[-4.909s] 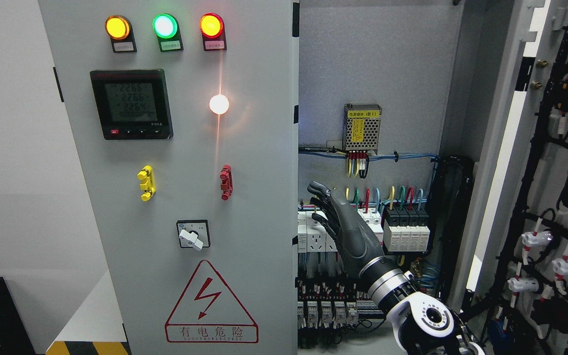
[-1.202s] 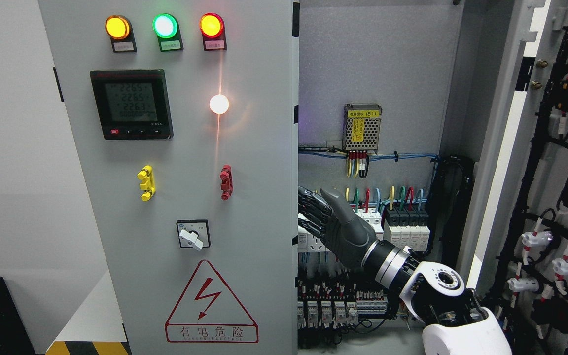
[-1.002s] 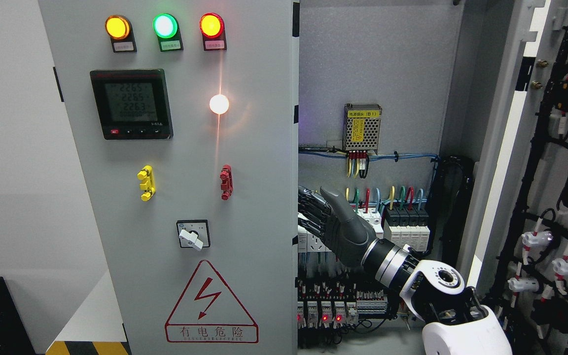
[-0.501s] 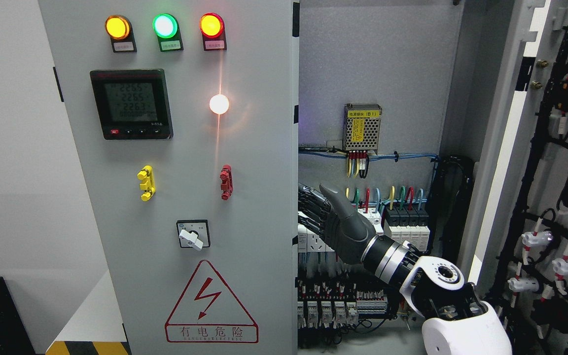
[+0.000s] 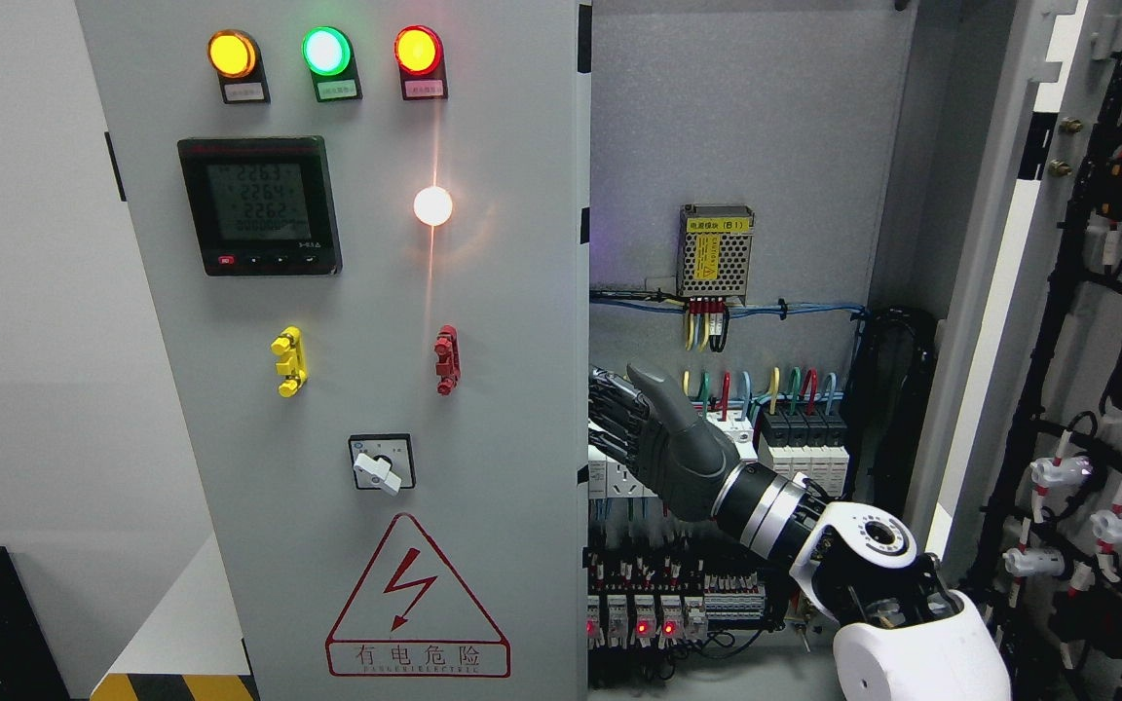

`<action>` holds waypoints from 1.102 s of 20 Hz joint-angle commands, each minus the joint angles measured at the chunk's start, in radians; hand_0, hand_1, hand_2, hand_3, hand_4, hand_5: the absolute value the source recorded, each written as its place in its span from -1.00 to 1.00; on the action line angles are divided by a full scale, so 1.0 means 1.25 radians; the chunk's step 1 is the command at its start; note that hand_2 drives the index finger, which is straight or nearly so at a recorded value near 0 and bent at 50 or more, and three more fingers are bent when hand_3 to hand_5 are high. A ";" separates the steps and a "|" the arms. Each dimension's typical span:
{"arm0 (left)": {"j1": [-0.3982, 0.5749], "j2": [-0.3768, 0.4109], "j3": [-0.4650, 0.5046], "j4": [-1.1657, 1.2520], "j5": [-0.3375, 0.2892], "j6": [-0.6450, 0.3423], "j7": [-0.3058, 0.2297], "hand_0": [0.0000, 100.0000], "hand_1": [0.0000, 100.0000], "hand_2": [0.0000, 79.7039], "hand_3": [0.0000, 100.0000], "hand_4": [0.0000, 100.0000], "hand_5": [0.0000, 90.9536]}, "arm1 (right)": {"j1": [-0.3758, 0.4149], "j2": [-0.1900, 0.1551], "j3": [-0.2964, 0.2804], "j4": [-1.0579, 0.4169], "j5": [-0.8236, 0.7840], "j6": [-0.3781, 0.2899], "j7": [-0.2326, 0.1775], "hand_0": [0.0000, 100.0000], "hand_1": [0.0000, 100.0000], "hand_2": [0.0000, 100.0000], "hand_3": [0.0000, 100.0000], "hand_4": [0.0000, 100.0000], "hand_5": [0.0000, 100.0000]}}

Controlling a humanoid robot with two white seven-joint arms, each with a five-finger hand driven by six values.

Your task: Open door with both hands

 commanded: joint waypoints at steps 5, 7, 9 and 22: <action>0.000 0.001 0.000 0.001 -0.011 0.000 0.000 -1.00 -1.00 -1.00 -1.00 -1.00 -1.00 | -0.006 0.000 0.000 0.019 -0.001 0.000 0.004 -0.62 -1.00 -1.00 -1.00 -1.00 -1.00; 0.000 0.000 0.000 0.001 -0.011 0.000 0.000 -1.00 -1.00 -1.00 -1.00 -1.00 -1.00 | -0.008 0.000 0.000 0.027 -0.001 0.000 0.004 -0.62 -1.00 -1.00 -1.00 -1.00 -1.00; 0.000 0.000 0.000 0.000 -0.011 0.000 0.000 -1.00 -1.00 -1.00 -1.00 -1.00 -1.00 | -0.011 0.000 0.000 0.029 -0.001 -0.001 0.021 -0.62 -1.00 -1.00 -1.00 -1.00 -1.00; 0.000 0.000 0.000 0.000 -0.011 0.000 0.000 -1.00 -1.00 -1.00 -1.00 -1.00 -1.00 | -0.027 0.000 -0.001 0.045 -0.001 -0.001 0.050 -0.62 -1.00 -1.00 -1.00 -1.00 -1.00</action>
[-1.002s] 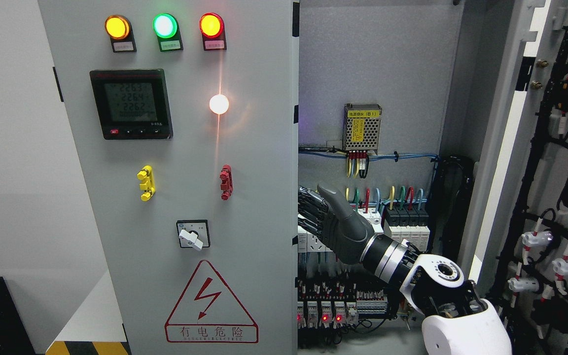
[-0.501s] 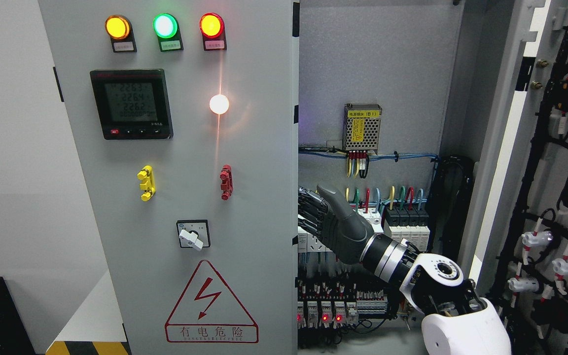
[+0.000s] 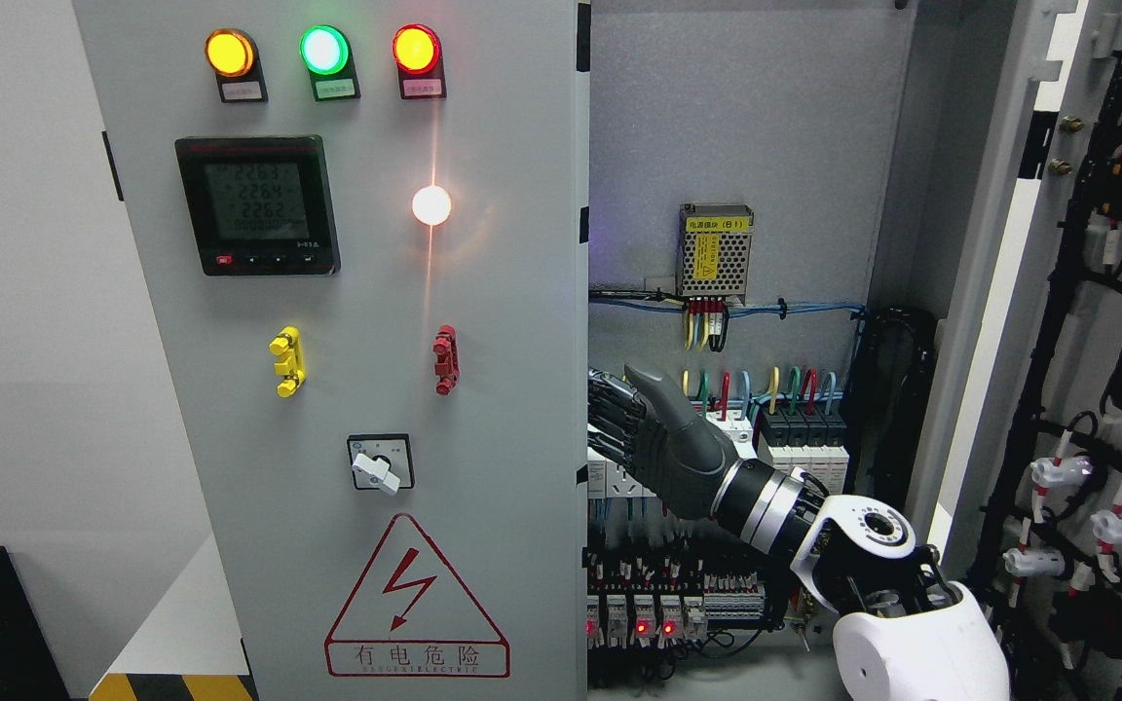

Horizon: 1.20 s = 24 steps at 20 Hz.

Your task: Open door with both hands

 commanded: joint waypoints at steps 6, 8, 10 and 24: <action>0.000 0.000 0.000 0.000 -0.011 0.000 0.000 -1.00 -1.00 -1.00 -1.00 -1.00 -1.00 | -0.006 0.000 0.000 0.015 0.000 -0.001 0.024 -0.62 -1.00 -1.00 -1.00 -1.00 -1.00; 0.000 0.000 0.000 0.001 -0.011 0.000 0.000 -1.00 -1.00 -1.00 -1.00 -1.00 -1.00 | -0.011 0.001 0.000 0.015 0.000 -0.001 0.025 -0.62 -1.00 -1.00 -1.00 -1.00 -1.00; 0.000 0.000 0.000 0.000 -0.011 0.000 0.000 -1.00 -1.00 -1.00 -1.00 -1.00 -1.00 | -0.012 0.001 0.000 0.015 0.000 -0.001 0.025 -0.62 -1.00 -1.00 -1.00 -1.00 -1.00; 0.000 0.000 0.000 0.000 -0.011 0.000 0.000 -1.00 -1.00 -1.00 -1.00 -1.00 -1.00 | -0.014 0.000 0.000 0.014 -0.001 -0.001 0.039 -0.62 -1.00 -1.00 -1.00 -1.00 -1.00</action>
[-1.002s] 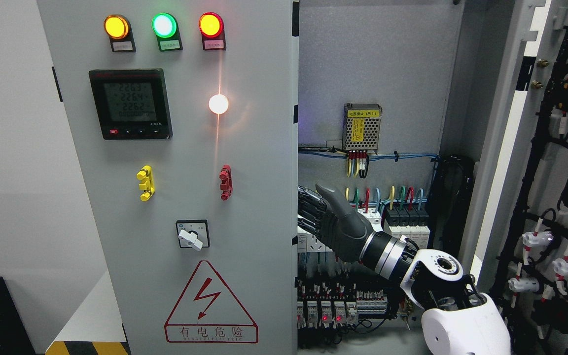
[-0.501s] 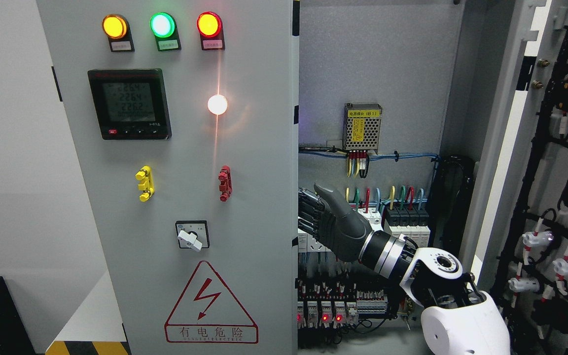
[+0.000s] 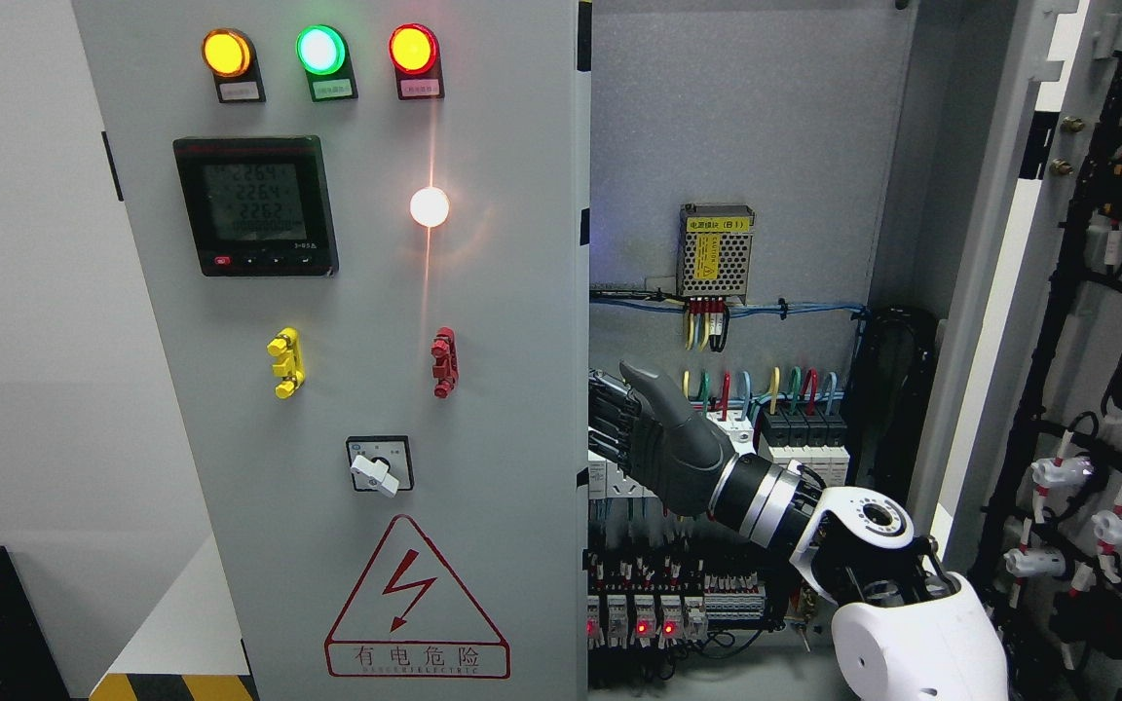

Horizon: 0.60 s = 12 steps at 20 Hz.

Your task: Open door with both hands

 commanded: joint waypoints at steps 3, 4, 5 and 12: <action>0.000 0.000 0.000 0.000 -0.011 0.000 0.000 -1.00 -1.00 -1.00 -1.00 -1.00 -1.00 | -0.003 0.000 -0.004 0.001 0.000 0.000 0.003 -0.62 -1.00 -1.00 -1.00 -1.00 -1.00; 0.000 0.000 0.000 0.000 -0.011 0.000 0.000 -1.00 -1.00 -1.00 -1.00 -1.00 -1.00 | -0.003 0.001 -0.005 0.001 0.000 0.000 0.003 -0.62 -1.00 -1.00 -1.00 -1.00 -1.00; 0.000 0.000 0.000 0.001 -0.011 0.000 0.000 -1.00 -1.00 -1.00 -1.00 -1.00 -1.00 | -0.003 0.001 -0.005 0.001 0.000 0.000 0.003 -0.62 -1.00 -1.00 -1.00 -1.00 -1.00; 0.000 0.000 0.000 0.001 -0.011 0.000 0.000 -1.00 -1.00 -1.00 -1.00 -1.00 -1.00 | -0.003 0.001 -0.005 0.000 -0.001 0.000 0.003 -0.62 -1.00 -1.00 -1.00 -1.00 -1.00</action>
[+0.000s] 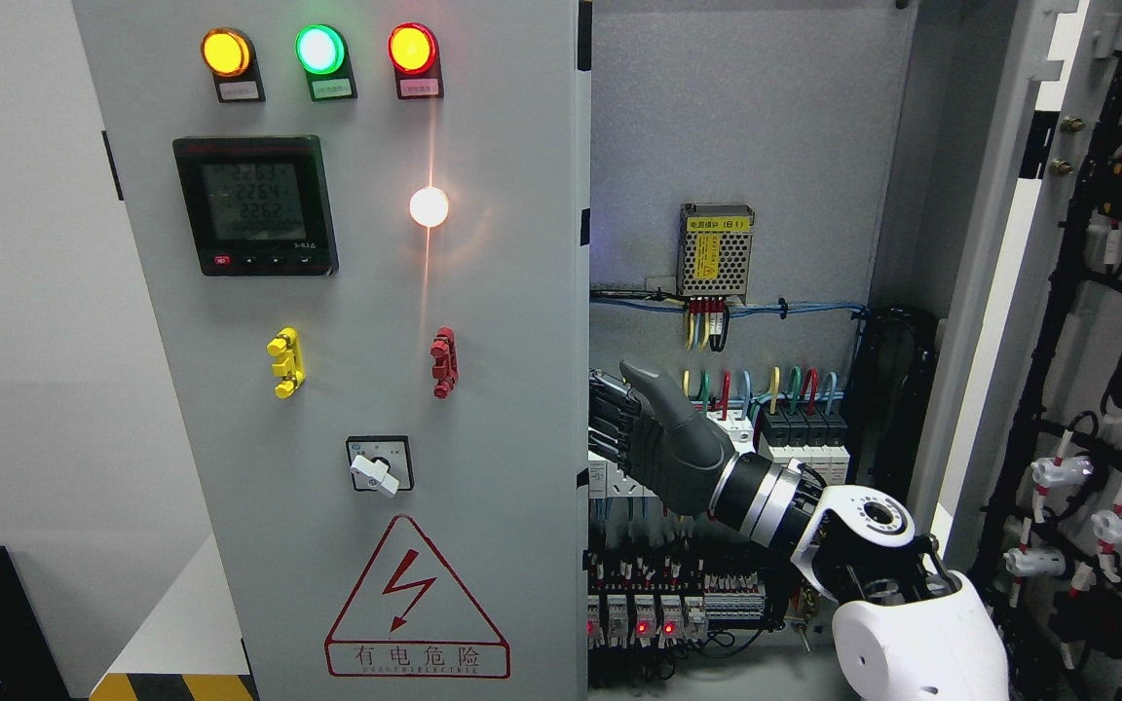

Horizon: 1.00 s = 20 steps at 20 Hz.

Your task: Open door with both hands

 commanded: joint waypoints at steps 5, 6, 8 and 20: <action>0.000 0.001 0.000 0.001 -0.011 0.000 0.000 -1.00 -1.00 -1.00 -1.00 -1.00 -1.00 | -0.005 0.001 -0.002 -0.001 -0.001 -0.001 0.001 -0.62 -1.00 -1.00 -1.00 -1.00 -1.00; 0.000 0.000 0.000 0.000 -0.011 0.000 0.000 -1.00 -1.00 -1.00 -1.00 -1.00 -1.00 | -0.005 0.001 -0.002 -0.001 -0.001 -0.001 0.001 -0.62 -1.00 -1.00 -1.00 -1.00 -1.00; 0.000 0.000 0.000 0.000 -0.011 0.000 0.000 -1.00 -1.00 -1.00 -1.00 -1.00 -1.00 | -0.007 0.001 -0.002 -0.001 -0.008 -0.001 0.001 -0.62 -1.00 -1.00 -1.00 -1.00 -1.00; 0.000 0.000 0.000 0.000 -0.011 0.000 0.000 -1.00 -1.00 -1.00 -1.00 -1.00 -1.00 | -0.007 -0.001 0.000 -0.002 -0.029 -0.001 0.011 -0.62 -1.00 -1.00 -1.00 -1.00 -1.00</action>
